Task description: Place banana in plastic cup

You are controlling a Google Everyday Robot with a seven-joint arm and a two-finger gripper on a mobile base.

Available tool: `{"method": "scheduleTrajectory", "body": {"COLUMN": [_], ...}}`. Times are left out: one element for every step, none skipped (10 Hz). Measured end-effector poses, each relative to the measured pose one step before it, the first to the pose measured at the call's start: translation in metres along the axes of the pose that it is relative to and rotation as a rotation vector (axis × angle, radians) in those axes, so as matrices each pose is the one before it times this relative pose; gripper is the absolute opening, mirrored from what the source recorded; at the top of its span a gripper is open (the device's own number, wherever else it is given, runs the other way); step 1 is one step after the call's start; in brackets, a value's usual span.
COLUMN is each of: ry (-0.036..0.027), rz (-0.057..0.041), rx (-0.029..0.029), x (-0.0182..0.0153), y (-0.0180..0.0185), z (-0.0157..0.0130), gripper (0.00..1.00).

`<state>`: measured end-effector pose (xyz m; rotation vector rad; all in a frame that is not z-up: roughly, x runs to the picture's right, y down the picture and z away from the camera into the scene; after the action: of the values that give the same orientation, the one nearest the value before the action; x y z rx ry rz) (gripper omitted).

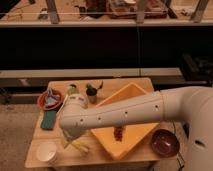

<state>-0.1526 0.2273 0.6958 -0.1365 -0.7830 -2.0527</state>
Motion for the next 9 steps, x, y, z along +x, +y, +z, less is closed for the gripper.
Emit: {"method": "scheduleTrajectory", "body": {"ry": [-0.00080, 0.00203, 0.00306, 0.00353, 0.00353, 0.00252, -0.00114, -0.00490, -0.00169], "rz": [0.01438, 0.01226, 0.00634, -0.00945, -0.01537, -0.00446, -0.00229, -0.00641, -0.00663], "rx": [-0.00156, -0.00115, -0.00304, -0.00487, -0.00589, -0.00322, -0.00450, -0.00316, -0.00087], "x": [0.00161, 0.00260, 0.00245, 0.00358, 0.00568, 0.00280, 0.00130, -0.00009, 0.00098], "y": [0.00828, 0.00736, 0.00537, 0.00100, -0.00238, -0.00084, 0.00088, -0.00078, -0.00223], "z": [0.01221, 0.00666, 0.00341, 0.00522, 0.00653, 0.00234, 0.00415, 0.00697, 0.00258], "gripper": [0.64, 0.64, 0.64, 0.64, 0.64, 0.64, 0.64, 0.64, 0.64]}}
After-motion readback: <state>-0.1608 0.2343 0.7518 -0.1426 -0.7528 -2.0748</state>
